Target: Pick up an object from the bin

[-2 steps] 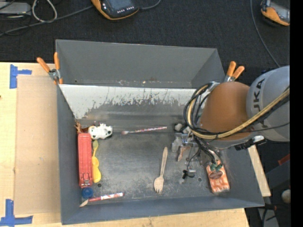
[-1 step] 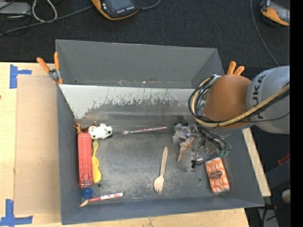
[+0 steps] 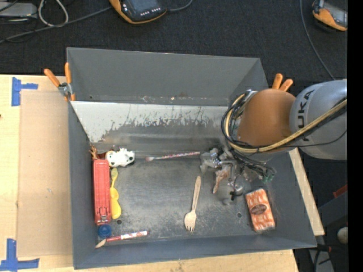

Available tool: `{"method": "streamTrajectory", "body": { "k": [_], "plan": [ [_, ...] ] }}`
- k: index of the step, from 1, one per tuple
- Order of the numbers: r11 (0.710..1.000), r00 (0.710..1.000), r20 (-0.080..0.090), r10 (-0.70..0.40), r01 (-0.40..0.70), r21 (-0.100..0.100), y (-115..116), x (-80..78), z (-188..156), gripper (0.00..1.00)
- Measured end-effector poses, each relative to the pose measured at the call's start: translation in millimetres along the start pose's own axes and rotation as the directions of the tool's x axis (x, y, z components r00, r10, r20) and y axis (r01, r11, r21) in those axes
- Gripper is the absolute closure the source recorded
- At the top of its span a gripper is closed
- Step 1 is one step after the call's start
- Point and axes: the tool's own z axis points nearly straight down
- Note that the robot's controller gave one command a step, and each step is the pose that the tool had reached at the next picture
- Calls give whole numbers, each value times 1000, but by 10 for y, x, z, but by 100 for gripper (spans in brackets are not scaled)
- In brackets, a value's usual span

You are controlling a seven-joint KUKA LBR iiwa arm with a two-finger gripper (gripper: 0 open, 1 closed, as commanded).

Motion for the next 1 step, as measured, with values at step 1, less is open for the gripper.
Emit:
{"method": "streamTrajectory", "body": {
  "k": [1],
  "plan": [
    [995, 995, -1, -103, 103, 2, 453, 101, -4, 0]
  ]
}}
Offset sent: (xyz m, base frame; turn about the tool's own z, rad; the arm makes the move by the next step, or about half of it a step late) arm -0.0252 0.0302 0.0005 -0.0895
